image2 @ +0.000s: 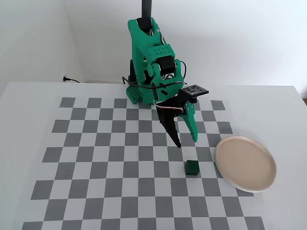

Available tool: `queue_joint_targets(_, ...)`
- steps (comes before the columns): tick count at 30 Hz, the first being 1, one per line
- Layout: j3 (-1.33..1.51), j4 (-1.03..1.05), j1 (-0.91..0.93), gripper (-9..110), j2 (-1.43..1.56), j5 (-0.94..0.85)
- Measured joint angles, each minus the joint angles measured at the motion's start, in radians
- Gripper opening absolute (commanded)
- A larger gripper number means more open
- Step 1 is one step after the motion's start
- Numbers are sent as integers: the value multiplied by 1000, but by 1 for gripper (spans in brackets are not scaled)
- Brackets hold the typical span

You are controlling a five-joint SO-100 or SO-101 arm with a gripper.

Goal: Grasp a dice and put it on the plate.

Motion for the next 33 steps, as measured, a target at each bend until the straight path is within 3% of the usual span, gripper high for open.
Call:
queue_joint_targets(10,-34,0,-86,30,-32,38)
queue_joint_targets(33,-110,-115,-58,27,-339,77)
